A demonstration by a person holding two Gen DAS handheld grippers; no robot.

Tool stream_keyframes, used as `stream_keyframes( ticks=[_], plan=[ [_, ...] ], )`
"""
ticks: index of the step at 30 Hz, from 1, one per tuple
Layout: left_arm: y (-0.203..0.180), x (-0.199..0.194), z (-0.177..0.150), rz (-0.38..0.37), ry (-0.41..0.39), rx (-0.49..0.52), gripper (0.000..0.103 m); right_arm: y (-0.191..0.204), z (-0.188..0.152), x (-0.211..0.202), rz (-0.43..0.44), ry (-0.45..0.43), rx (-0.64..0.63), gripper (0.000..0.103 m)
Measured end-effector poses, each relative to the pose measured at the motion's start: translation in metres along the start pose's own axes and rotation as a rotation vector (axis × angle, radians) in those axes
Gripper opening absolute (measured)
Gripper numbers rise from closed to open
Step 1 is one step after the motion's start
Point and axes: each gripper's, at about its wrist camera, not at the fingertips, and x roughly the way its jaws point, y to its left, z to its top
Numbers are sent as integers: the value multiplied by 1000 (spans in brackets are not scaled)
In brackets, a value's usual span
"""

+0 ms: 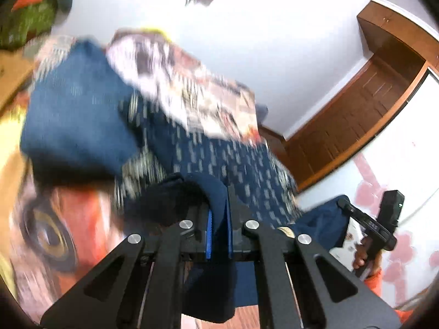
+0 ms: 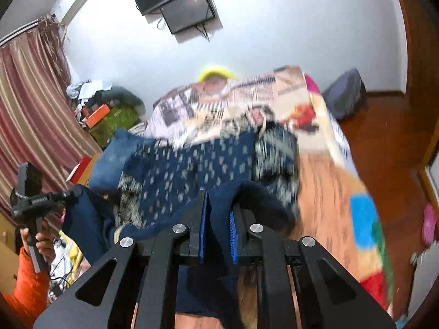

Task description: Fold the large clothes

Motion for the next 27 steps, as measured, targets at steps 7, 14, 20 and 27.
stream_keyframes(
  ticks=[7, 14, 20, 27],
  plan=[
    [11, 57, 60, 223, -56, 79, 7, -29, 46, 73, -99, 3, 27, 12],
    [44, 127, 53, 438, 48, 176, 7, -69, 38, 137, -163, 112, 91, 12],
    [35, 129, 44, 486, 60, 262, 12, -72, 32, 143, -178, 146, 71, 13],
    [5, 103, 39, 516, 15, 319, 61, -42, 35, 113, -253, 195, -83, 38]
  ],
)
